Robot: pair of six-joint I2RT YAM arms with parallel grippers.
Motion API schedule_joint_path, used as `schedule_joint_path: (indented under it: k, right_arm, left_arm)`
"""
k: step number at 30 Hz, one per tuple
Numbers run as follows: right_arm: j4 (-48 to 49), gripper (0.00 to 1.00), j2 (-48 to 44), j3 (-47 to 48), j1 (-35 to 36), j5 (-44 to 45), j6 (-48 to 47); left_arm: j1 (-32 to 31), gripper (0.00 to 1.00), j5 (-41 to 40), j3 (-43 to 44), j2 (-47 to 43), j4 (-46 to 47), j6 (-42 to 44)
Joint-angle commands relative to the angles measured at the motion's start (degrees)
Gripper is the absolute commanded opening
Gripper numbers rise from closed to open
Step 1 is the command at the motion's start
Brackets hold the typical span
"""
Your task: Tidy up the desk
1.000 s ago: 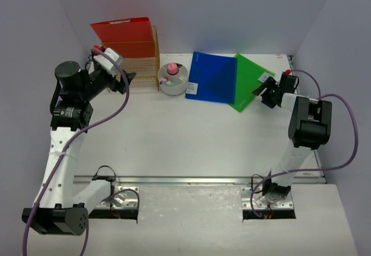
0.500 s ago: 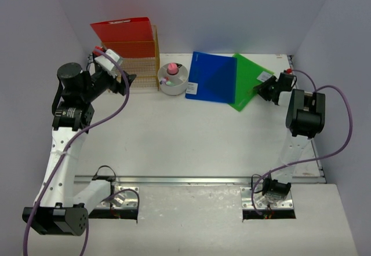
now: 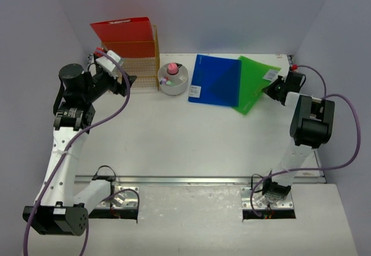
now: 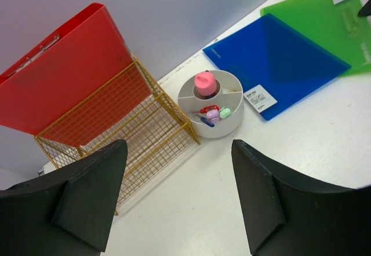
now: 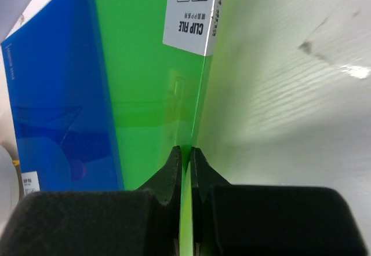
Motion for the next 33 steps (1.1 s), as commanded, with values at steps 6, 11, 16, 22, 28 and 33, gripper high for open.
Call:
schedule_joint_path:
  k: [6, 11, 16, 22, 28, 33]
  right_arm:
    - [-5.0, 0.0, -19.2, -1.3, -2.8, -7.3, -21.3]
    - [-6.1, 0.0, -26.9, -2.4, -2.8, -12.6, -25.5]
    - [-6.4, 0.0, -32.2, -3.5, -2.6, -20.1, -29.9]
    - [-8.4, 0.0, -38.0, -6.3, -0.6, -27.8, -35.2]
    - [-19.8, 0.16, -36.6, -5.3, 0.1, -23.1, -31.3]
    - [-28.4, 0.54, -32.9, -6.4, -2.0, -14.8, -29.9]
  left_arm:
    - [-0.3, 0.69, 3.9, -3.0, 0.1, 6.0, -3.1]
    - [-2.0, 0.67, 5.8, -4.4, 0.8, 6.4, -2.9]
    - [-6.7, 0.66, 5.8, -4.6, 2.5, 6.4, -4.4]
    - [-14.2, 0.66, 5.4, -4.2, 6.6, 9.7, -15.0]
    - [-22.9, 0.65, -0.4, -4.6, 10.2, 9.9, -21.7]
    - [-26.0, 0.66, -7.3, -5.9, 11.0, 8.8, -20.7]
